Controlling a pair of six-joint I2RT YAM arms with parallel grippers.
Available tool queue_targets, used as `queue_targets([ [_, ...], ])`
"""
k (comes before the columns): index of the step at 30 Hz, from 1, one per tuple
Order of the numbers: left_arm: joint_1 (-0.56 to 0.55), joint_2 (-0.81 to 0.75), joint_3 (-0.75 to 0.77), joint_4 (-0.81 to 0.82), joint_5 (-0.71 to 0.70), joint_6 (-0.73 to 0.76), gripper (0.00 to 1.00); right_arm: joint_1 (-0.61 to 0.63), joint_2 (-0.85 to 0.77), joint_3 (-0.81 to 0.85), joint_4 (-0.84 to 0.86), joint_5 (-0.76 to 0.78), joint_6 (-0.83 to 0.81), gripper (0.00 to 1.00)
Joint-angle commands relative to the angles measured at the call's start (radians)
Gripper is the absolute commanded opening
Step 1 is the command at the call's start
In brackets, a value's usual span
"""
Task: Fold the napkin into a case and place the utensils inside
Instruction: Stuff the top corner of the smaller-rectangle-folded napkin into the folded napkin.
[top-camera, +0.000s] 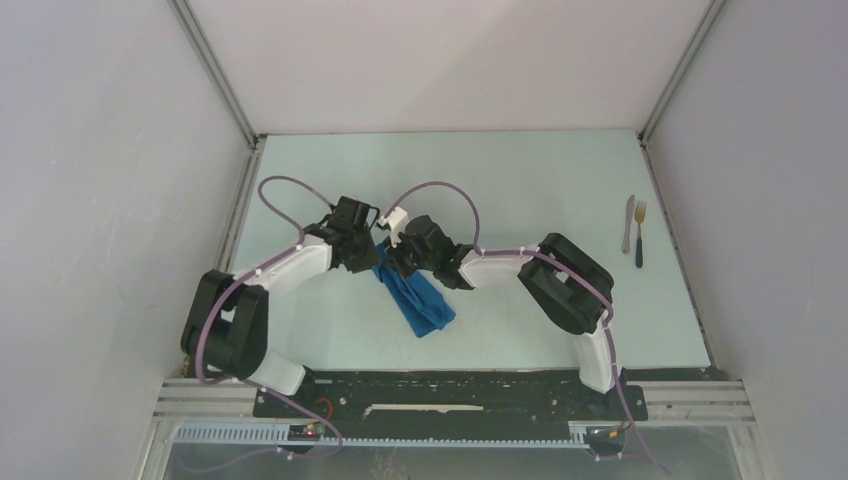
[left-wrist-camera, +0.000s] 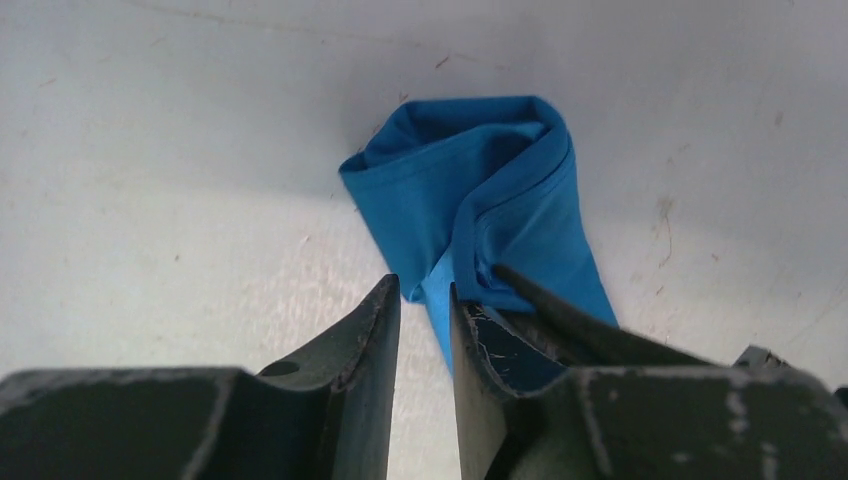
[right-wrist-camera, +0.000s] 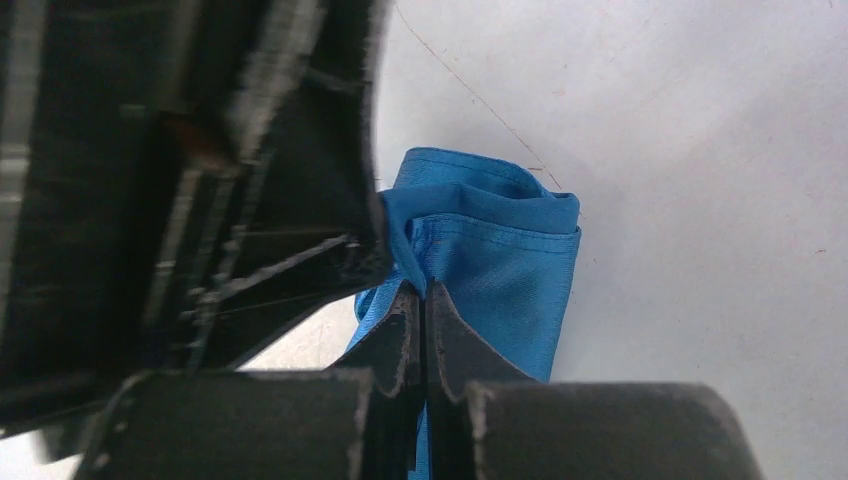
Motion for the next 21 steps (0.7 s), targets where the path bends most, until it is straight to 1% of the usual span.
queue_targets([
  [1, -0.018, 0.047, 0.061, 0.054, -0.036, -0.017, 0.31, -0.011, -0.016, -0.006, 0.052, -0.024, 0.025, 0.0],
  [4, -0.025, 0.062, 0.08, 0.049, -0.065, -0.01, 0.31, -0.016, -0.018, -0.01, 0.054, -0.027, 0.03, 0.0],
  [9, -0.036, 0.108, 0.102, 0.029, -0.073, -0.015, 0.3, -0.022, -0.02, -0.013, 0.052, -0.035, 0.042, 0.0],
  [12, -0.042, 0.111, 0.105, 0.012, -0.086, -0.016, 0.3, -0.022, -0.019, -0.013, 0.05, -0.038, 0.045, 0.0],
  [15, -0.042, 0.107, 0.103, 0.003, -0.098, -0.01, 0.27, -0.026, -0.017, -0.012, 0.05, -0.041, 0.05, 0.0],
  [21, -0.044, 0.129, 0.107, 0.001, -0.094, -0.005, 0.29, -0.03, -0.019, -0.012, 0.048, -0.046, 0.058, 0.0],
])
